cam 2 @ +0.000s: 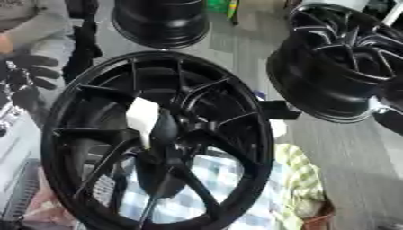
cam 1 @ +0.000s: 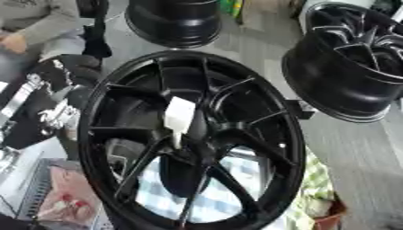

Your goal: Pull the pin out of the wheel hub.

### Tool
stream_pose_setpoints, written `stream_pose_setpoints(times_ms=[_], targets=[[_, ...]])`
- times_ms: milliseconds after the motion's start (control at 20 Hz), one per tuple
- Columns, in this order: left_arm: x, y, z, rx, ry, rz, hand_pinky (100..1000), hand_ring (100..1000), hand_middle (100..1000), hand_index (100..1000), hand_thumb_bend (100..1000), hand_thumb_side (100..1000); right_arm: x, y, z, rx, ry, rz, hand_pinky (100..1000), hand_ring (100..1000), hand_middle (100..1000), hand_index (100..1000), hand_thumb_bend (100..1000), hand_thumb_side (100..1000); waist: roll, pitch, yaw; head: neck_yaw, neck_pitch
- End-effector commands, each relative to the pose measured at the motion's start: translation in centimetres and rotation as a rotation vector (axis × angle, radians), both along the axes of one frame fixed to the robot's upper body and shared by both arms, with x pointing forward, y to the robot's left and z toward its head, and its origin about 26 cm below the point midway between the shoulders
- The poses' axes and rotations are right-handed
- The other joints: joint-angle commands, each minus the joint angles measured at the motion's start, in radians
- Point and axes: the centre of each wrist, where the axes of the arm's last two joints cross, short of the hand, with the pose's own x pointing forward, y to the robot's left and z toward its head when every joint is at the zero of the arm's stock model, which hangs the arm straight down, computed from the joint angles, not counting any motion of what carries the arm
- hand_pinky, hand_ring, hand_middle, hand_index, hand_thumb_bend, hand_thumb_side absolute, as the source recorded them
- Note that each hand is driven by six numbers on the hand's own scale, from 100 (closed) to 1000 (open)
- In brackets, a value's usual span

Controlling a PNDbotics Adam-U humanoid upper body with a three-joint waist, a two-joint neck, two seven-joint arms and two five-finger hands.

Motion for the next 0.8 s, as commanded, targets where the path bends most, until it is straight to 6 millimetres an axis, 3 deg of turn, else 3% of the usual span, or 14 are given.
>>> stream_pose_setpoints(times_ms=[50,500,800], targets=[[-0.1,0.2,0.6,0.009,-0.025,0.009,720,780,789,863,297,691,0.1,-1.0,0.6,-0.002,-0.021,-0.027,607,697,478,558,100,100,0.007,-0.009,0.0,-0.004,-0.007],[-0.1,0.2,0.6,0.004,-0.025,0.015,721,780,789,863,294,691,-0.2,-0.3,0.7,-0.002,-0.046,0.005,608,699,486,580,100,100,0.006,-0.01,0.001,-0.005,-0.011],[-0.1,0.2,0.7,0.001,-0.03,0.018,721,780,790,863,293,690,-1.1,1.8,1.8,-0.012,-0.123,0.089,613,706,506,633,100,100,0.005,-0.008,0.005,-0.005,-0.013]])
